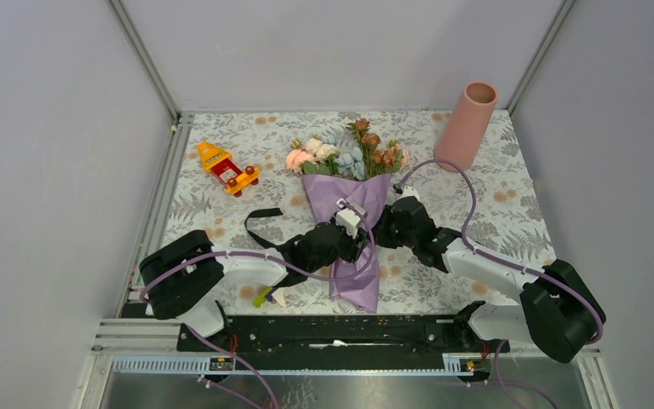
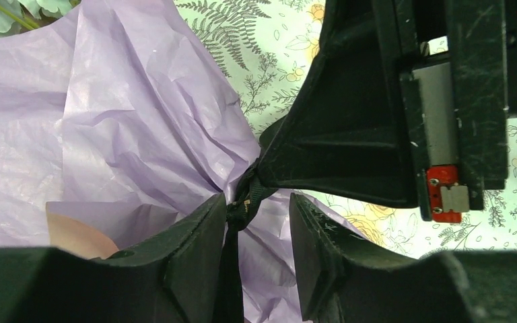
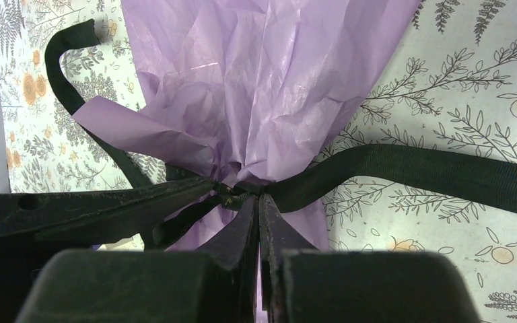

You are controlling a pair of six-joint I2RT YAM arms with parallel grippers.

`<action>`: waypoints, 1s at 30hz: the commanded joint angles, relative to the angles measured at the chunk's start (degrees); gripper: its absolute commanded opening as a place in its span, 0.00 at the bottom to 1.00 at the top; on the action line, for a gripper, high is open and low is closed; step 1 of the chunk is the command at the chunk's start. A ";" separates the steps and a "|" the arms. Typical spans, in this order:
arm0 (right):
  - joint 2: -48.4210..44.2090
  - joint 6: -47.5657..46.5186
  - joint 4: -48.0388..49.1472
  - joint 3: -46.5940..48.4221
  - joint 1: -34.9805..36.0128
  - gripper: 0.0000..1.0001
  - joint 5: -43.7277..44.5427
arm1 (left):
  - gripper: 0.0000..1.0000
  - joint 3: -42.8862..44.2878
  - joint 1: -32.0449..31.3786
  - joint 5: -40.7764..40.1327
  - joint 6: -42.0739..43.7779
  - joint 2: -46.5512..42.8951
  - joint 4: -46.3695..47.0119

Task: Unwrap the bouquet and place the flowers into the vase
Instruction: Untie the ribbon from the wrapping paper.

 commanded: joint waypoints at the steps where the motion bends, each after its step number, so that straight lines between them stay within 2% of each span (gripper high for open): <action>1: -1.24 -0.89 0.68 0.48 -0.09 0.00 0.28 | 0.45 1.68 0.44 0.96 -0.14 0.33 1.16; 4: -0.96 -1.00 0.62 0.51 -0.08 0.00 0.28 | 0.44 1.82 0.44 1.39 0.14 0.45 1.92; 12: -0.82 -1.07 0.63 0.52 -0.03 0.00 -0.04 | 0.32 3.61 0.69 0.60 1.42 1.79 1.03; 20: -1.26 -1.18 0.14 0.30 -0.08 0.00 0.48 | 0.00 3.57 0.70 1.63 1.50 2.11 1.73; 25: -2.22 -0.99 -1.03 0.19 -0.09 0.00 2.39 | 0.00 1.51 0.77 1.52 0.14 1.00 3.17; 30: -2.16 -0.22 -3.12 0.22 -0.07 0.00 4.83 | 0.00 -2.28 0.79 -2.30 -2.47 -2.04 4.78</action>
